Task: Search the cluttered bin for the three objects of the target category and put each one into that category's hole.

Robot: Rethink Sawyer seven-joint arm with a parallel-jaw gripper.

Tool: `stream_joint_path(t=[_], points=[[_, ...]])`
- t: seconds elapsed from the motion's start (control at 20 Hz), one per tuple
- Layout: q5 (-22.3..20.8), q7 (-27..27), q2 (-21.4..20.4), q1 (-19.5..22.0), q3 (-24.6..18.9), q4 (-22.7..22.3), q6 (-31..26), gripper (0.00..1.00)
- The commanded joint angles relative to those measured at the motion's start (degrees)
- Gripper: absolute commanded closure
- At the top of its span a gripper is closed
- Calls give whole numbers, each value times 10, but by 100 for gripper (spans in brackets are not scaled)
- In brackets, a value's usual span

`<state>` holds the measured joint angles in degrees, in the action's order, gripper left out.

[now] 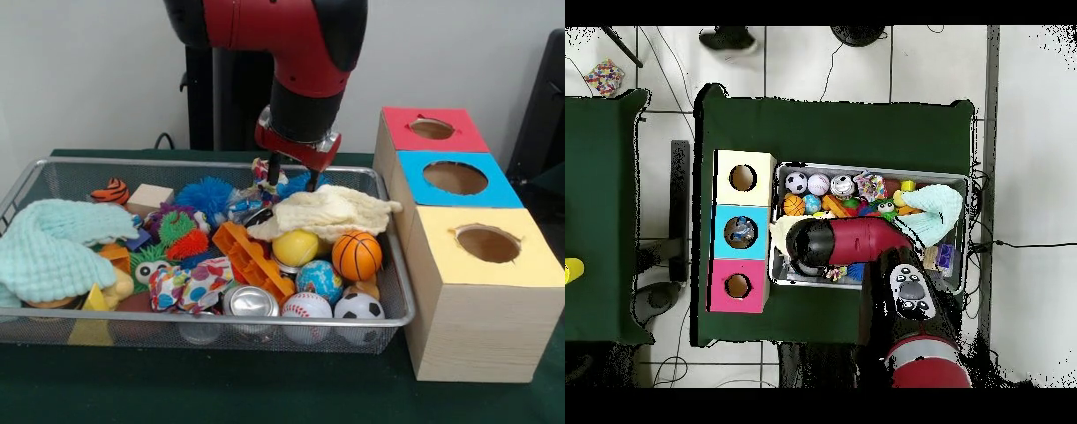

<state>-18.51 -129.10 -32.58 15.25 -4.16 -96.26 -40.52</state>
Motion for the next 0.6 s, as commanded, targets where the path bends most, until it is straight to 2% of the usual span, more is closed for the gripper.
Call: stream_joint_path(t=[0.05,0.35,0.6], points=[[-13,-105,11,-16,53,76,60,0],[-1,-77,33,-17,61,109,37,0],[10,-51,71,-6,56,144,-4,0]])
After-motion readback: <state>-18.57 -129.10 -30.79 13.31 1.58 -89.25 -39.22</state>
